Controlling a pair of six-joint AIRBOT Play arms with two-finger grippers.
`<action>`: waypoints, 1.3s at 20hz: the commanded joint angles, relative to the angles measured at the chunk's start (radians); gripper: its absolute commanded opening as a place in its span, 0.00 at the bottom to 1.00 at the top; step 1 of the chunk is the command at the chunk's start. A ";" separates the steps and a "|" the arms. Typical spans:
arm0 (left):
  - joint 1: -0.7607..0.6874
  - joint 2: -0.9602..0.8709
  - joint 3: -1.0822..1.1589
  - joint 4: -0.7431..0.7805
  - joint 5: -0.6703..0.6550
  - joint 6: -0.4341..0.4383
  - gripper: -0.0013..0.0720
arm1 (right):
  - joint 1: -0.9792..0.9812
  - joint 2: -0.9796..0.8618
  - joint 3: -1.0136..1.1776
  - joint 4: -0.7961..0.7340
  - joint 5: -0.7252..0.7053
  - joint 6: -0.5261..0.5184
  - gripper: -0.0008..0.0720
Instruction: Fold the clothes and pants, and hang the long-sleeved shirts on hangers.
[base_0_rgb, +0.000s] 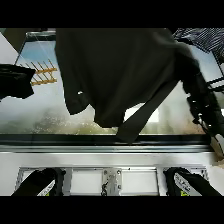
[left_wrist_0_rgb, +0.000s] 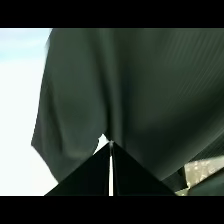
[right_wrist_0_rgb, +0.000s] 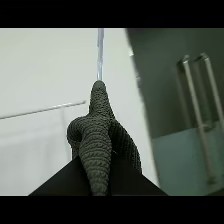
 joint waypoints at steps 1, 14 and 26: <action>0.000 0.033 -0.135 0.005 0.092 -0.020 0.04 | -0.202 0.103 0.036 -0.022 -0.156 -0.001 0.03; 0.000 -0.182 -0.167 0.000 0.119 0.002 0.04 | -0.911 0.331 0.182 -0.022 -0.761 -0.022 0.03; 0.001 -0.228 -0.168 0.002 0.153 0.053 0.04 | -1.007 0.264 0.548 -0.264 -1.275 -0.117 0.03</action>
